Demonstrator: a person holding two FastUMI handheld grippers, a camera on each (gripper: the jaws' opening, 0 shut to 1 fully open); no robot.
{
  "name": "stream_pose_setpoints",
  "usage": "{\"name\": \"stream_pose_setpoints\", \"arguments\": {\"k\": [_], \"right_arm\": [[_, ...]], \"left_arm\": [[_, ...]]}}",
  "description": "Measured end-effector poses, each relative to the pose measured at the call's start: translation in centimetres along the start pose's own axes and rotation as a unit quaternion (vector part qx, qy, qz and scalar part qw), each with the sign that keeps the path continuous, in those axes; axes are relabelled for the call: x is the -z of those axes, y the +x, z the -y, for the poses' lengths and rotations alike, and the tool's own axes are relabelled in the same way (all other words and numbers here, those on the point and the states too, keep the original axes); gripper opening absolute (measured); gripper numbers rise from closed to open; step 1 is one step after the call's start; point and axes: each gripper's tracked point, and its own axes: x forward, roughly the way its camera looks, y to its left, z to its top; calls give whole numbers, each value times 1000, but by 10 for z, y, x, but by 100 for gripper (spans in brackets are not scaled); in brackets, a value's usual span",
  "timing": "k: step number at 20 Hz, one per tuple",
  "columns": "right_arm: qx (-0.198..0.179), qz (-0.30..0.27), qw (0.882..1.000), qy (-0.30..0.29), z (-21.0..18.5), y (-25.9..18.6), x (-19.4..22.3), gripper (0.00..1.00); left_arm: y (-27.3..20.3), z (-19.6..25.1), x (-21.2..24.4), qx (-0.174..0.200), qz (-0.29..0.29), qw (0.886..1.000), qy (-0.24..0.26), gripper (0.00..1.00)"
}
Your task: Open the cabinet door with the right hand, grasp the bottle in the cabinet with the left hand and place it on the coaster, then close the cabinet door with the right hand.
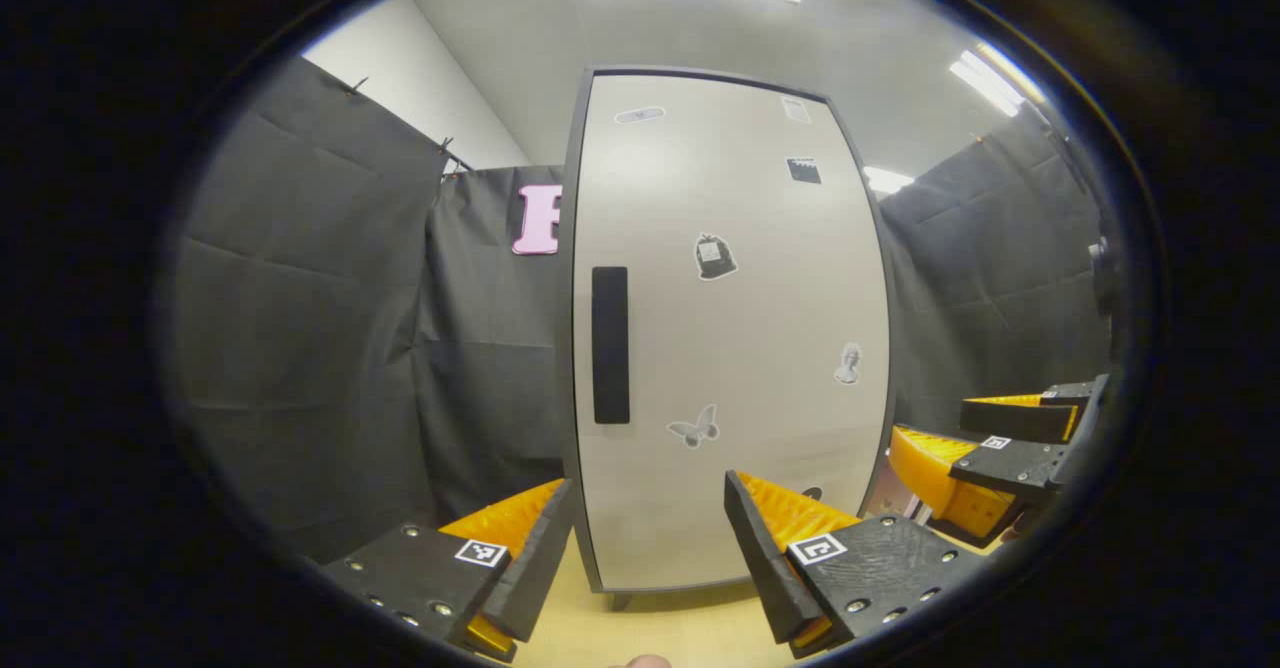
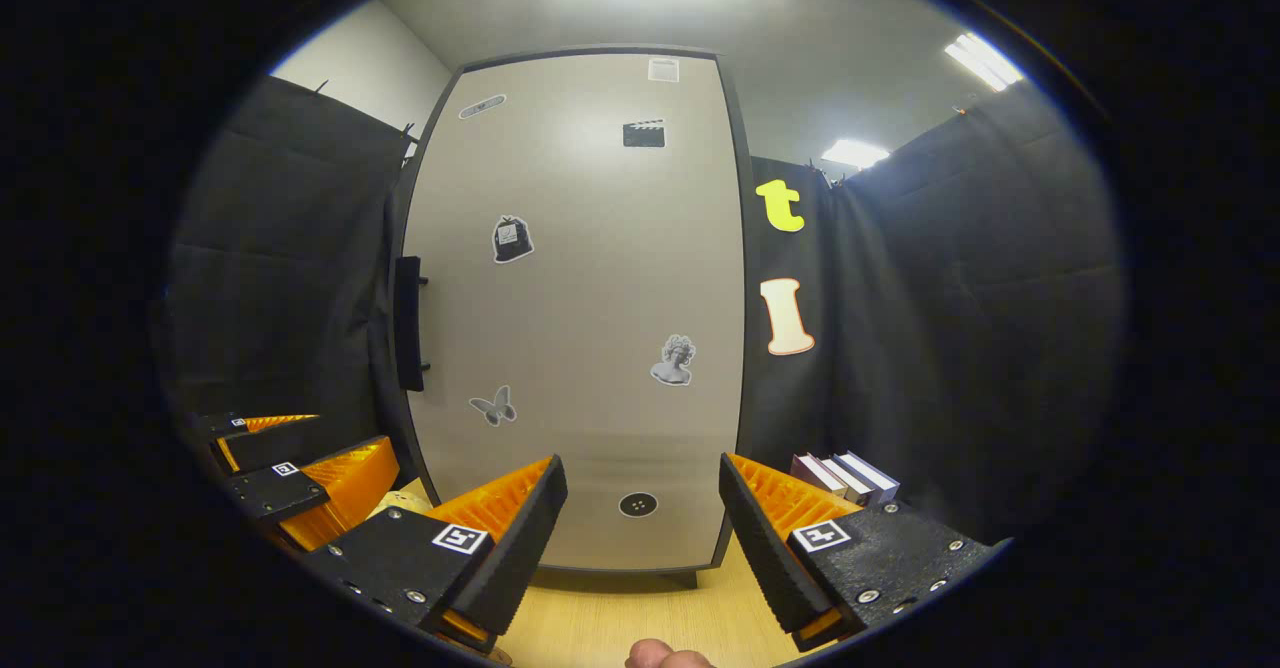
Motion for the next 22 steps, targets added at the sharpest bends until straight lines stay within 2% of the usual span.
{"name": "stream_pose_setpoints", "arguments": {"k": [13, 22], "right_arm": [[-18, -4, 1000, -2, -7, 18, -10, 94], [-63, 9, 998, -7, -52, 46, -30, 94]], "left_arm": [[1, -5, -4, -1, 3, 1000, 22, 86], [-28, -45, 12, -32, -16, 999, 24, 86]]}}
